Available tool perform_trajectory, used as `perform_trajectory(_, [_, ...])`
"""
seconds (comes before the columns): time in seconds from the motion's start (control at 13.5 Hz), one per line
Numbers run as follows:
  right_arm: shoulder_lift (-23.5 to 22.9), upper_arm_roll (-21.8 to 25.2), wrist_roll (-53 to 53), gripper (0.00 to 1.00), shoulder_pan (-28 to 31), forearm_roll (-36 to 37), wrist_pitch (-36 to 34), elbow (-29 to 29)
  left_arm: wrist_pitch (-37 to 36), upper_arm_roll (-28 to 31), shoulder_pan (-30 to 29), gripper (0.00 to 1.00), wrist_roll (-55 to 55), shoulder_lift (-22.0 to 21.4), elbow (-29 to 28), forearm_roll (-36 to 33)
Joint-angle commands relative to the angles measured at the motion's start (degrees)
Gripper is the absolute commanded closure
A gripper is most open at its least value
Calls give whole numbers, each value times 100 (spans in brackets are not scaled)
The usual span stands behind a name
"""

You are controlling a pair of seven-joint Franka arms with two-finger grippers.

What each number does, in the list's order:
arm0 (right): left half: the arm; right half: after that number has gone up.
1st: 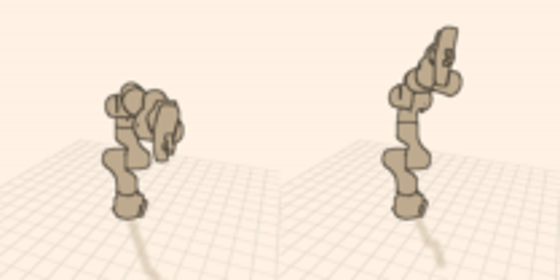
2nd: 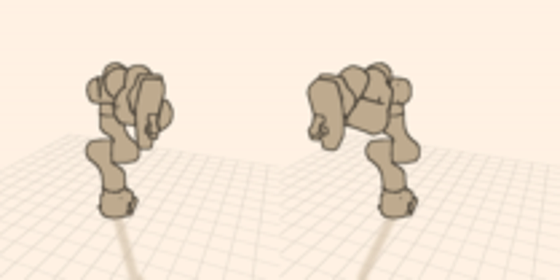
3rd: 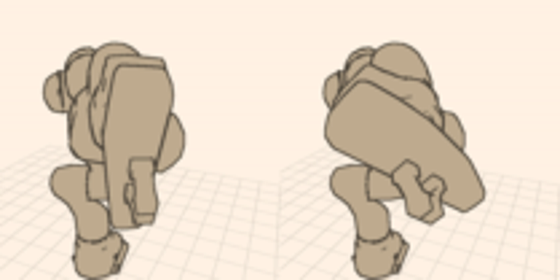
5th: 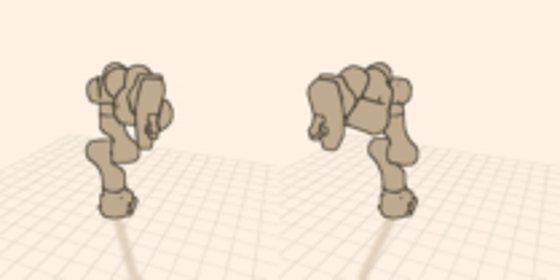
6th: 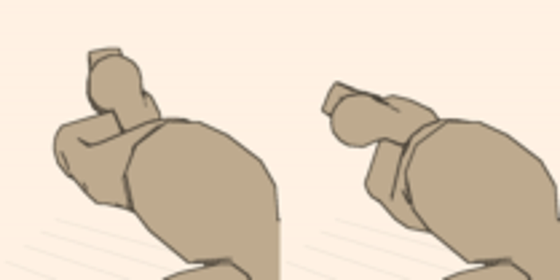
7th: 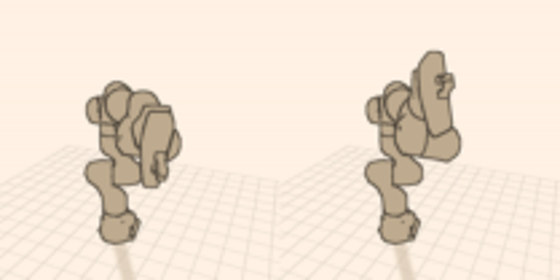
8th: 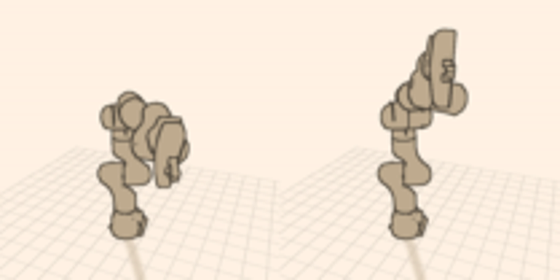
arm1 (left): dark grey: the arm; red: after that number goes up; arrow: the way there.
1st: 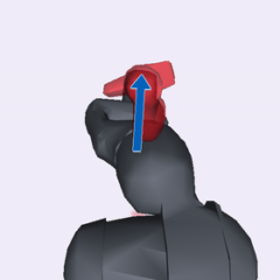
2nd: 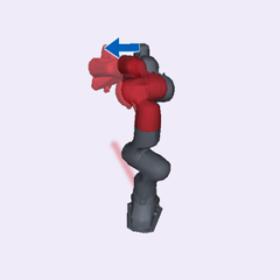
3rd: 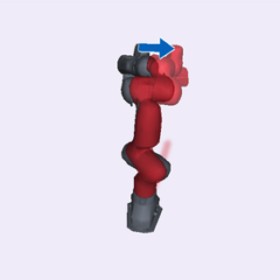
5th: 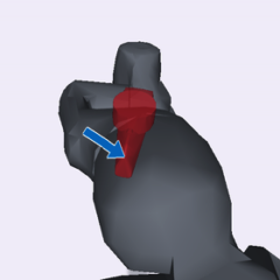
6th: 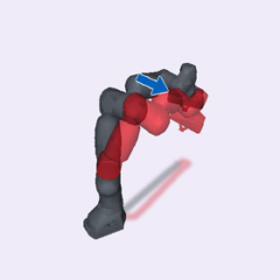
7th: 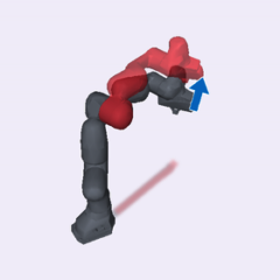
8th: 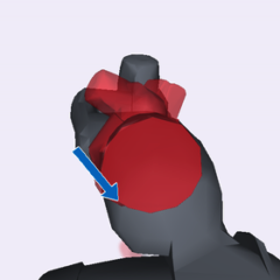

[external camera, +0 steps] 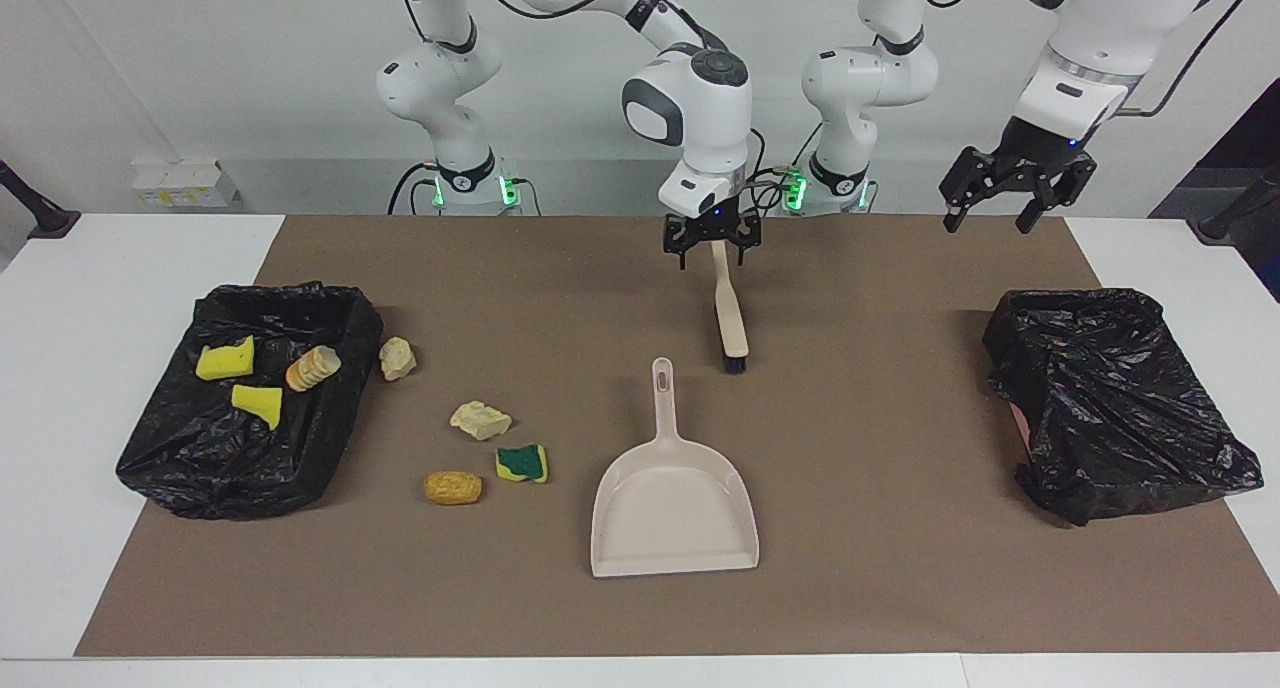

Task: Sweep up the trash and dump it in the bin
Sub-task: 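Reach the left gripper to the dustpan while the right gripper reaches the brush, then grasp the dustpan handle with the left gripper while the right gripper grasps the brush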

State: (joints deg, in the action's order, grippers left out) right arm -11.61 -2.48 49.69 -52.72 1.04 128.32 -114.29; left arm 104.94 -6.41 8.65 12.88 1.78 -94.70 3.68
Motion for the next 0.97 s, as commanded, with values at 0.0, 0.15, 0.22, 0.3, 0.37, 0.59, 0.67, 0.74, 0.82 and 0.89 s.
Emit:
perform_trajectory(0.0, [124, 19, 59, 16, -98, -104, 184, -278, 114, 70, 355, 0, 338, 305, 215, -87])
perform_trajectory(0.15, [71, 19, 59, 24, -98, -104, 281, -278, 403, 70, 532, 0, 434, 594, 276, -96])
perform_trajectory(0.22, [53, 11, 50, 28, -98, -112, 325, -278, 422, 79, 671, 0, 539, 830, 494, -131])
perform_trajectory(0.3, [45, 11, 59, 31, -98, -112, 386, -278, 413, 79, 681, 0, 671, 1094, 792, -175])
perform_trajectory(0.37, [27, 11, 76, 32, -98, -217, 422, -269, 422, 70, 682, 0, 864, 1253, 1021, -149])
perform_trajectory(0.59, [18, 11, 67, 35, -98, -446, 448, -260, 904, 87, 1083, 0, 1671, 1762, 1102, -280])
perform_trajectory(0.67, [18, 11, 85, 36, -98, -472, 448, -269, 1027, 70, 1147, 0, 1857, 1843, 1112, -307])
perform_trajectory(0.74, [18, 11, 94, 38, -98, -595, 431, -261, 1194, 70, 1182, 0, 1963, 1965, 1120, -281])
perform_trajectory(0.82, [18, 11, 94, 40, -98, -700, 431, -269, 1395, 70, 1304, 0, 2182, 2088, 1129, -298])
perform_trajectory(0.89, [18, 11, 85, 40, -98, -701, 413, -269, 1719, 79, 1419, 0, 2541, 2264, 1129, -315])
